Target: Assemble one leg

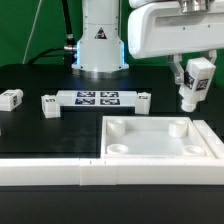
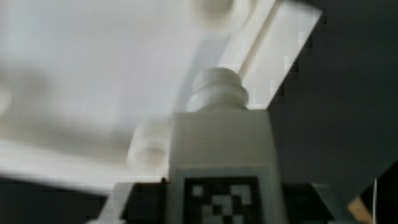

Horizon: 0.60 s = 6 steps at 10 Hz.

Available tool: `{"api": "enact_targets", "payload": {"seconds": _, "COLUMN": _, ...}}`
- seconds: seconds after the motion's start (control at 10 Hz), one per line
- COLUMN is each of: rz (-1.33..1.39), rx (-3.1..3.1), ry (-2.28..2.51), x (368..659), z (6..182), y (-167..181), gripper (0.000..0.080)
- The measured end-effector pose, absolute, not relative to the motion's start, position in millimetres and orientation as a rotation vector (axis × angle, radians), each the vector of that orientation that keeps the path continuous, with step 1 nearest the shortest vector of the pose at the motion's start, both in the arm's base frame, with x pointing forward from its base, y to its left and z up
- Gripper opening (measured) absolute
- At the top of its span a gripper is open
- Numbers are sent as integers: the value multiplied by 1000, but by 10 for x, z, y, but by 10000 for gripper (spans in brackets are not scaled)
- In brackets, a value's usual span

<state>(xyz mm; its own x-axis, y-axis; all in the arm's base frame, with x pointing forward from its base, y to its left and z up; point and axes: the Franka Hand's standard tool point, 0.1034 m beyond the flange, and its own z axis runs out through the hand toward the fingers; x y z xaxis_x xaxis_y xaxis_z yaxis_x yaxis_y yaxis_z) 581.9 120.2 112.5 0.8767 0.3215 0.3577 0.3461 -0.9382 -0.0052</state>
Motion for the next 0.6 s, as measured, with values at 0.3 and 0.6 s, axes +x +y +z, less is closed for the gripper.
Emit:
{"api": "enact_targets", "payload": {"seconds": 0.3, "rz": -489, "rx": -2974, "ry": -551, "x": 6011, "z": 1082, "y": 1239, "gripper": 287}}
{"api": "enact_targets", "payload": {"seconds": 0.6, "rz": -489, "rx": -2973, "ry": -566, "x": 6051, "z": 1040, "y": 1222, "gripper": 287}}
